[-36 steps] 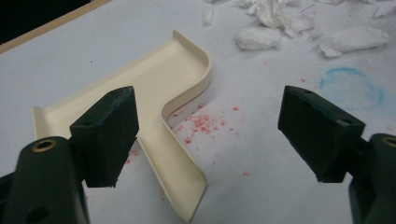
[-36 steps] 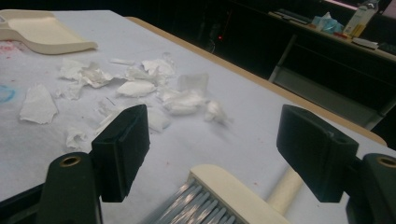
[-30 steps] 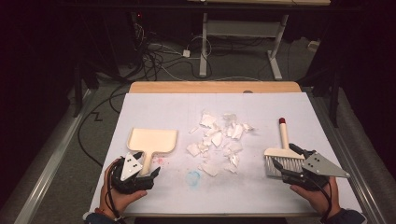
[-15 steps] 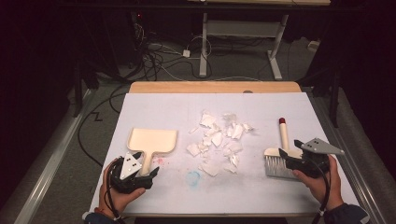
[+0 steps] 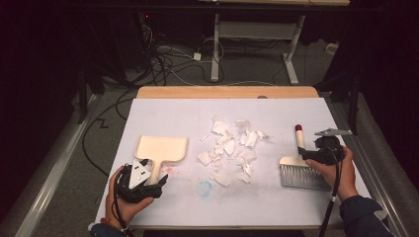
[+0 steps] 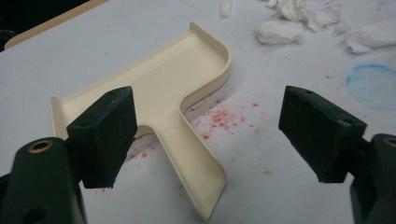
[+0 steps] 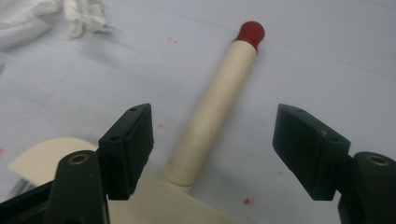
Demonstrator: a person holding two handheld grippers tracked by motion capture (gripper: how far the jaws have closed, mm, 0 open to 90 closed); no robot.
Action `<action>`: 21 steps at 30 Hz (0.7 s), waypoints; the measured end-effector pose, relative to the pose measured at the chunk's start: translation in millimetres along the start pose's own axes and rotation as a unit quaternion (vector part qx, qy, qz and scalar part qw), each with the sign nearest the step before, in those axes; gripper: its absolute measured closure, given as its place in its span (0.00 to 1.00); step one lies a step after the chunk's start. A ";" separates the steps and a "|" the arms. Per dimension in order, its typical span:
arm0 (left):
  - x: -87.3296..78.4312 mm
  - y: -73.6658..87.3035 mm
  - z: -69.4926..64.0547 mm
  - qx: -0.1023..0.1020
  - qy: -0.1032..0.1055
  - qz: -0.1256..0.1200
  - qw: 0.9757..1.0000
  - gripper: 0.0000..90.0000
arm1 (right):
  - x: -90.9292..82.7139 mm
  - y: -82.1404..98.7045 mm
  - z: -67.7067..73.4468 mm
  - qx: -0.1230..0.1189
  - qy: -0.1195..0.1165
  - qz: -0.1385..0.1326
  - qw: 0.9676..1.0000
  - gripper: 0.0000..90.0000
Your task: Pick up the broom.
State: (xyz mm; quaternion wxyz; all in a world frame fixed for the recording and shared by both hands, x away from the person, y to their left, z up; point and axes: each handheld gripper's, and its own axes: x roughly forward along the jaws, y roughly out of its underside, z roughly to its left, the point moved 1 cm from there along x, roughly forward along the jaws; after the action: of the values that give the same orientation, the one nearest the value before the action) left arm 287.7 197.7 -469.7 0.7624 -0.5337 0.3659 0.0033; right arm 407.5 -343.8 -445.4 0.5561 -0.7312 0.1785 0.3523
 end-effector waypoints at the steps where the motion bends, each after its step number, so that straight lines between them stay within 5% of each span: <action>1: -0.1 0.2 0.1 0.001 -0.002 0.001 1.000 0.22 | 4.7 0.1 -3.1 0.003 -0.003 0.015 1.000 0.34; 6: 1.8 -1.2 -1.6 0.003 0.002 0.000 1.000 0.23 | 24.3 0.8 -10.3 0.034 -0.036 0.068 0.996 0.38; 9: 3.4 -2.0 -3.6 0.005 0.003 0.000 1.000 0.22 | 28.7 -2.8 -4.2 0.019 -0.028 0.086 0.996 0.43; 12: 3.3 -3.1 -5.9 0.005 0.002 -0.001 1.000 0.22 | 27.1 -4.0 0.2 0.016 -0.036 0.088 0.995 0.61; 21: 5.0 -7.1 -13.3 0.010 0.003 0.002 1.000 0.24 | 27.2 -4.5 2.7 0.037 -0.029 0.080 0.996 0.80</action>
State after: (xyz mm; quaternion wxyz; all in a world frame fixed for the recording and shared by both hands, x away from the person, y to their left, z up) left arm 286.8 181.8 -469.0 0.7665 -0.5256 0.3691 -0.0005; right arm 428.3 -336.3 -462.1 0.5577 -0.6834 0.2329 0.4096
